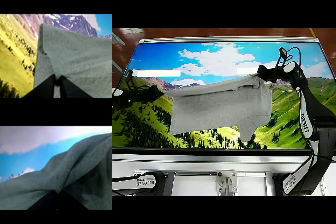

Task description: Fold the shirts.

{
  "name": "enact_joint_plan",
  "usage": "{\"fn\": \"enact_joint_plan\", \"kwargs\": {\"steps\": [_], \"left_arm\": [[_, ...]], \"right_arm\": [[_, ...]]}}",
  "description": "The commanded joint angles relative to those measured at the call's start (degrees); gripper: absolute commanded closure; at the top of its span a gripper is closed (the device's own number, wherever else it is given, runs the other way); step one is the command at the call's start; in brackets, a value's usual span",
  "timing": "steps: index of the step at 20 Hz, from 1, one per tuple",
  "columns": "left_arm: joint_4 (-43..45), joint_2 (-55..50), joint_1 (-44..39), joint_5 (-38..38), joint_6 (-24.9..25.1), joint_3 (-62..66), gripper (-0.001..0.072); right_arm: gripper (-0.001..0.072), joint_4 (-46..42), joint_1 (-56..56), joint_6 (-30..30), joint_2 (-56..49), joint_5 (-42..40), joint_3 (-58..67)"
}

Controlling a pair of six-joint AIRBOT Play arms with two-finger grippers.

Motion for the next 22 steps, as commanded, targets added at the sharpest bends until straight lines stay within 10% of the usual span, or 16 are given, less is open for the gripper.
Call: {"fn": "enact_joint_plan", "kwargs": {"steps": [1, 2, 6, 9, 22], "left_arm": [[-0.4, -2.3, 0.7, -5.5, -3.2, 1.5, 0.0211], [0.1, -2.2, 2.8, -10.5, -3.3, 3.4, 0.0185], [7.9, -2.3, 13.6, -31.5, -12.4, 6.9, 0.0329], [13.6, -2.2, 16.2, -39.2, -12.0, -0.7, 0.0168], [1.1, -5.3, 12.2, -27.5, -3.2, -18.9, 0.0139]], "right_arm": [[0.0201, 2.8, -0.3, -0.1, 0.2, 3.8, 1.2], [0.0050, 1.9, -1.6, -1.8, 1.8, 8.0, 2.2], [0.0064, -13.5, -9.4, -3.0, 8.9, 32.6, 4.4], [0.0064, -18.3, -14.6, -3.0, 9.6, 46.4, 3.1], [0.0062, -10.6, -17.9, -1.7, 9.6, 42.3, -8.1]]}}
